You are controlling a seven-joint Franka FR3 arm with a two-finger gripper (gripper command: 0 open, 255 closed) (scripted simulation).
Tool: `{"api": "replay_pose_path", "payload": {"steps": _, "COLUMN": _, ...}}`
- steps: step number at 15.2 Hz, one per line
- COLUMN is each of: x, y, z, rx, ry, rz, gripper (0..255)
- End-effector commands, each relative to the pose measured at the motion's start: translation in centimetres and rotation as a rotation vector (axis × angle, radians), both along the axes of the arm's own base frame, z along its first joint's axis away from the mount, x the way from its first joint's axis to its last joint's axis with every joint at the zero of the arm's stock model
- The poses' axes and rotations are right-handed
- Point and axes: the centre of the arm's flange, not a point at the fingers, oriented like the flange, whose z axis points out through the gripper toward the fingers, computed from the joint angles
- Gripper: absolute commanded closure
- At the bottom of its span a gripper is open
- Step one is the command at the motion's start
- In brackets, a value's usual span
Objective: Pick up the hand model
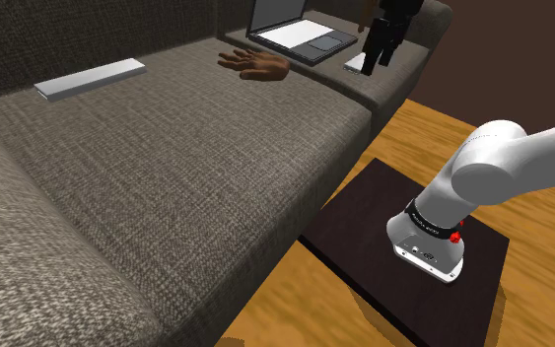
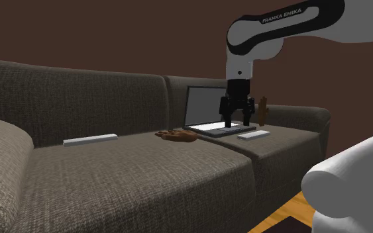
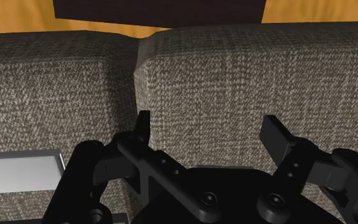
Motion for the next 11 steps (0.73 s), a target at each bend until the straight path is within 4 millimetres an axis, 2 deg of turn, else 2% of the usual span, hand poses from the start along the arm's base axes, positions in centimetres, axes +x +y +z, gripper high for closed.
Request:
{"api": "replay_pose_path", "payload": {"steps": 1, "x": 0.0, "y": 0.0, "z": 0.0, "rx": 0.0, "ry": 0.0, "rz": 0.0, "gripper": 0}}
{"api": "replay_pose_path", "payload": {"steps": 6, "x": 3.4, "y": 5.1, "z": -1.1, "rx": 0.009, "ry": -0.012, "rz": -0.269, "gripper": 0}}
{"api": "replay_pose_path", "payload": {"steps": 11, "x": 8.0, "y": 9.1, "z": -2.0, "rx": 0.018, "ry": -0.025, "rz": -0.537, "gripper": 0}}
